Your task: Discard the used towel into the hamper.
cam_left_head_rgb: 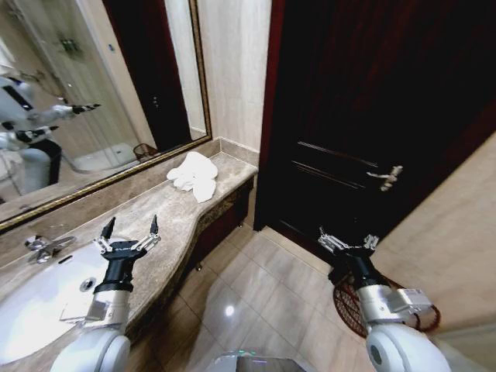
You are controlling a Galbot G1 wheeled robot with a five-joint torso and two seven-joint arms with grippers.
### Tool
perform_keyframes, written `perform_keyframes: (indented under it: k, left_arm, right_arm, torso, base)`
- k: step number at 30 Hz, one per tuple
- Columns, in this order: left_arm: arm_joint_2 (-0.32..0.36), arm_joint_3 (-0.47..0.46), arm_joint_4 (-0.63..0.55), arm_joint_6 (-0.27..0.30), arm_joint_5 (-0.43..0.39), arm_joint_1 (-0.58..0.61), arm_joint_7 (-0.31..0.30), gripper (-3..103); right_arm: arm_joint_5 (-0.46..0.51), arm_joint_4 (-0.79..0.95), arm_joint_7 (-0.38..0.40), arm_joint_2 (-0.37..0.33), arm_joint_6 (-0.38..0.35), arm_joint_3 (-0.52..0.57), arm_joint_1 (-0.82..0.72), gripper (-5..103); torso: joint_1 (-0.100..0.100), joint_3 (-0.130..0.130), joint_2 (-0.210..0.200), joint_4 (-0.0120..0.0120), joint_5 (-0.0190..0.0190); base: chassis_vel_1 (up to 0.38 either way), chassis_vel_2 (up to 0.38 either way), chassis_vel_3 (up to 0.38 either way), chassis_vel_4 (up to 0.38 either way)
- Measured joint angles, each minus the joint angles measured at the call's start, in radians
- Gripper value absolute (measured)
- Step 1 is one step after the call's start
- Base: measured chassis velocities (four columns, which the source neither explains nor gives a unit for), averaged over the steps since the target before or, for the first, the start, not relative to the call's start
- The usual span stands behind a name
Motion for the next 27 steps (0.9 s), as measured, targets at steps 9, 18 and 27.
perform_keyframes:
  k: [9,18,27]
  left_arm:
    - [0.001,0.000,-0.001,0.000,-0.002,-0.003,-0.001,100]
    - [-0.013,0.004,-0.004,-0.005,-0.002,-0.002,-0.002,100]
    - [-0.018,0.004,0.017,-0.052,0.000,-0.007,-0.003,100]
  right_arm:
    - [0.002,0.000,0.001,-0.007,-0.002,0.010,0.001,100]
    - [0.001,0.000,0.002,-0.005,-0.003,0.007,-0.006,100]
    - [-0.004,0.000,0.002,-0.007,-0.003,0.003,-0.010,100]
  torso:
    - [0.000,0.000,0.000,-0.0001,0.0001]
    - [0.000,0.000,0.000,0.0001,0.0002]
    - [0.000,0.000,0.000,-0.0001,0.0001]
  base:
    - [-0.083,0.172,0.182,-0.077]
    - [-0.085,0.189,0.184,-0.090]
    - [-0.138,0.164,0.154,-0.131]
